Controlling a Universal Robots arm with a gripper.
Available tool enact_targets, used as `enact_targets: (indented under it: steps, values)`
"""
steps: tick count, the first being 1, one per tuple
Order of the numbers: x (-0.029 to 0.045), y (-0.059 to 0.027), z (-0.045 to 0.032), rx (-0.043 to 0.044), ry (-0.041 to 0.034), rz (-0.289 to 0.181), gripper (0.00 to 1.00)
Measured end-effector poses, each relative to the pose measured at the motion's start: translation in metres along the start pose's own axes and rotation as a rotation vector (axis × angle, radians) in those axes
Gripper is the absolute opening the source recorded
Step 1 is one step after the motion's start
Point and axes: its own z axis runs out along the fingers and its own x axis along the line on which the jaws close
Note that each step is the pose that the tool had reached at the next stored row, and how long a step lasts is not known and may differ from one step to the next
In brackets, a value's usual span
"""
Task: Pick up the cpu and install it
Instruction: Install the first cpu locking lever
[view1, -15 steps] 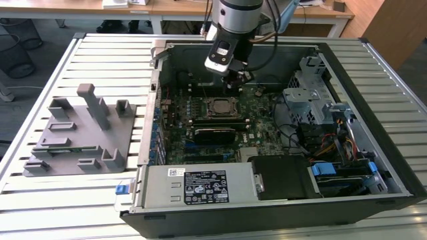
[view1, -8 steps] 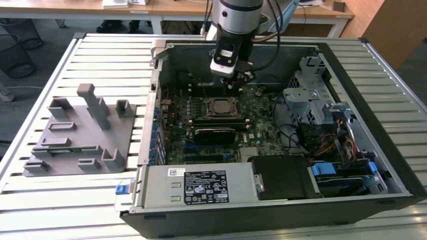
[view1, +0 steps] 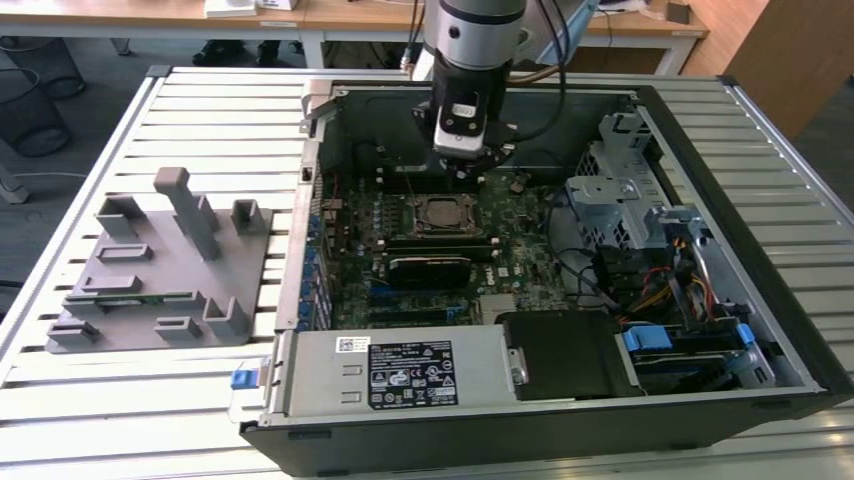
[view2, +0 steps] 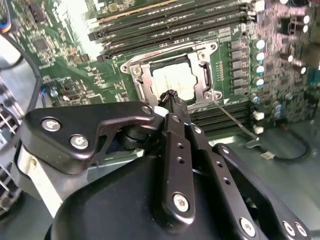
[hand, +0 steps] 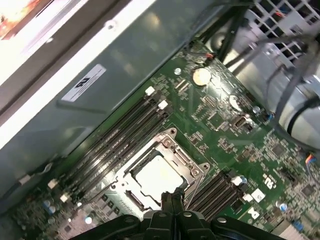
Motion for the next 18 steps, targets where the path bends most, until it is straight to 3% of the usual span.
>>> enact_targets:
  steps: [18]
  values:
    - [-0.0001,0.0,0.0037,0.0057,0.0013,-0.327,0.11]
